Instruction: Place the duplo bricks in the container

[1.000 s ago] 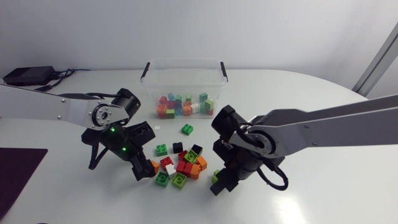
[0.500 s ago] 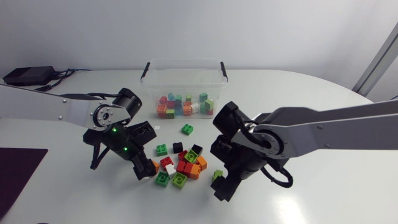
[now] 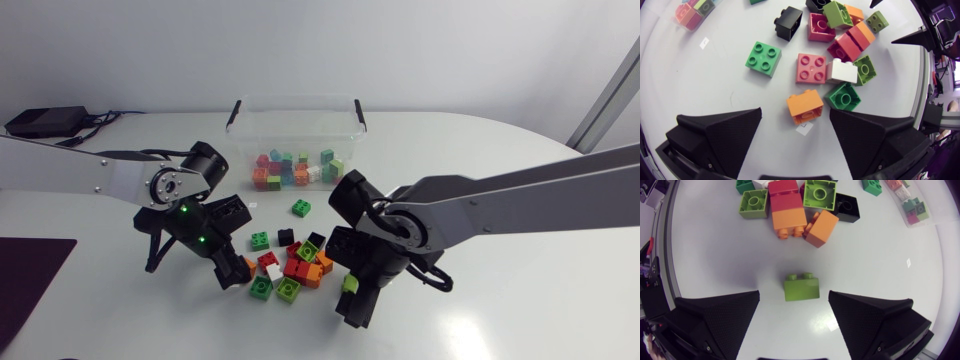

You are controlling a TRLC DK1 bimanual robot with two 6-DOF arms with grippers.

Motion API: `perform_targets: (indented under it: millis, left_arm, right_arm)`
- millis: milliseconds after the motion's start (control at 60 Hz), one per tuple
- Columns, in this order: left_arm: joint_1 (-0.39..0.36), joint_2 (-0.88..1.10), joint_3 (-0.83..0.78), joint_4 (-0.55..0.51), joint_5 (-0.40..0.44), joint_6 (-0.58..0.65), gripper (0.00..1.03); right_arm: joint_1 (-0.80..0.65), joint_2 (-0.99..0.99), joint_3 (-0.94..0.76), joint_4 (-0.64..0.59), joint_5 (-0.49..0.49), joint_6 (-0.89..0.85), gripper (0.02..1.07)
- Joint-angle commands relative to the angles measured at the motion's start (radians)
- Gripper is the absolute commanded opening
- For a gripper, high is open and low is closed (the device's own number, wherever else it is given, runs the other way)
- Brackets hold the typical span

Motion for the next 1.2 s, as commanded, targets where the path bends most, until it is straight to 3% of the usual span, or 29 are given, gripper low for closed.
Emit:
perform_targets:
  millis: [0, 317, 467, 533, 700, 1183]
  left_arm:
    - [-0.007, -0.013, -0.023, -0.006, 0.0, -0.012, 0.95]
    - [-0.009, -0.024, -0.027, -0.009, 0.0, -0.021, 0.95]
    - [-0.014, -0.027, -0.029, -0.009, 0.0, -0.036, 0.95]
    - [-0.017, -0.03, -0.027, -0.009, 0.0, -0.046, 0.95]
    - [-0.035, -0.029, -0.035, 0.0, -0.006, -0.079, 0.95]
    - [-0.112, -0.07, -0.101, 0.086, -0.144, -0.237, 0.91]
  right_arm:
    - [-0.005, 0.034, 0.037, -0.01, -0.005, -0.045, 1.02]
    - [-0.02, 0.099, 0.071, -0.036, -0.009, -0.104, 0.85]
    - [-0.037, 0.094, 0.069, -0.03, -0.038, -0.125, 0.46]
    - [-0.045, 0.085, 0.069, -0.028, -0.058, -0.127, 0.34]
    - [-0.051, 0.04, 0.052, -0.025, -0.068, -0.119, 0.32]
    - [-0.056, -0.199, -0.032, -0.036, -0.068, -0.038, 0.32]
